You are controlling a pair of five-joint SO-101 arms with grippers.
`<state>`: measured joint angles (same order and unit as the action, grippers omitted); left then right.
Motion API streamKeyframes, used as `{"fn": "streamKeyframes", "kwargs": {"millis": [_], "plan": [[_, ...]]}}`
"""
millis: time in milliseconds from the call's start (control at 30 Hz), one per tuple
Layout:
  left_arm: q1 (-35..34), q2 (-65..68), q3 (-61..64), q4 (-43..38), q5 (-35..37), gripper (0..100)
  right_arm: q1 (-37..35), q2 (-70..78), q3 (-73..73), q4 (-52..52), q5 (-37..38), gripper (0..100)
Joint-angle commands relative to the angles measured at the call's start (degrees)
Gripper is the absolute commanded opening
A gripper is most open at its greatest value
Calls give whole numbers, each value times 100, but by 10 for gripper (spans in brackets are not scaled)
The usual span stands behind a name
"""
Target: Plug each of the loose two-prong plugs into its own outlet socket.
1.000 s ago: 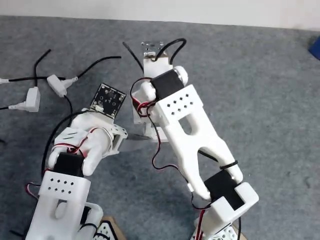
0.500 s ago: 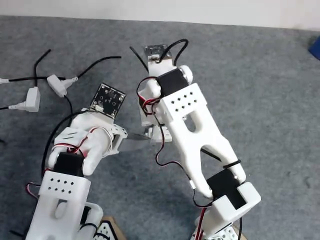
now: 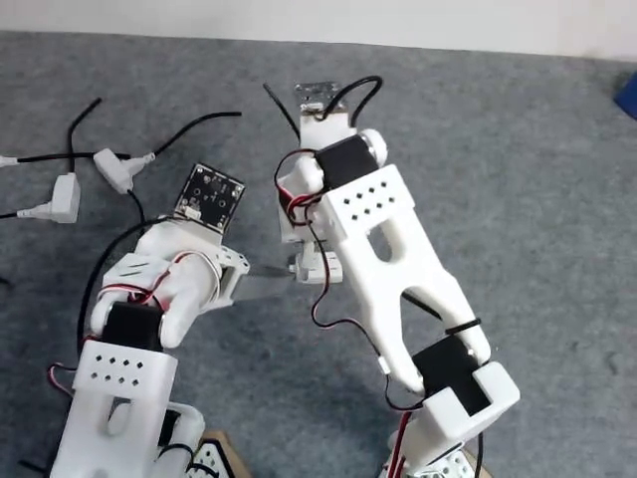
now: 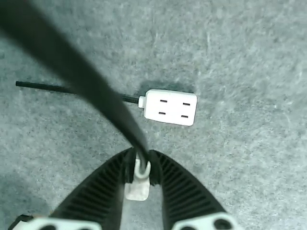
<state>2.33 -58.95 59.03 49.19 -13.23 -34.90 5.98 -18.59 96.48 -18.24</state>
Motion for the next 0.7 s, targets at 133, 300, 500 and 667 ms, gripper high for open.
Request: {"fn": "streamKeyframes", "kwargs": {"millis": [133, 300, 500, 667], "plan": [[242, -75, -251, 26, 62, 510, 92, -84, -84, -57, -79, 5], [295, -22, -251, 18, 62, 510, -189, -92, -101, 163, -88, 5], [295, -13, -224, -44, 62, 510, -268, -101, -699, 462, -79, 5], [295, 13, 92, -501, 53, 510, -277, -101, -716, 462, -35, 5]]}}
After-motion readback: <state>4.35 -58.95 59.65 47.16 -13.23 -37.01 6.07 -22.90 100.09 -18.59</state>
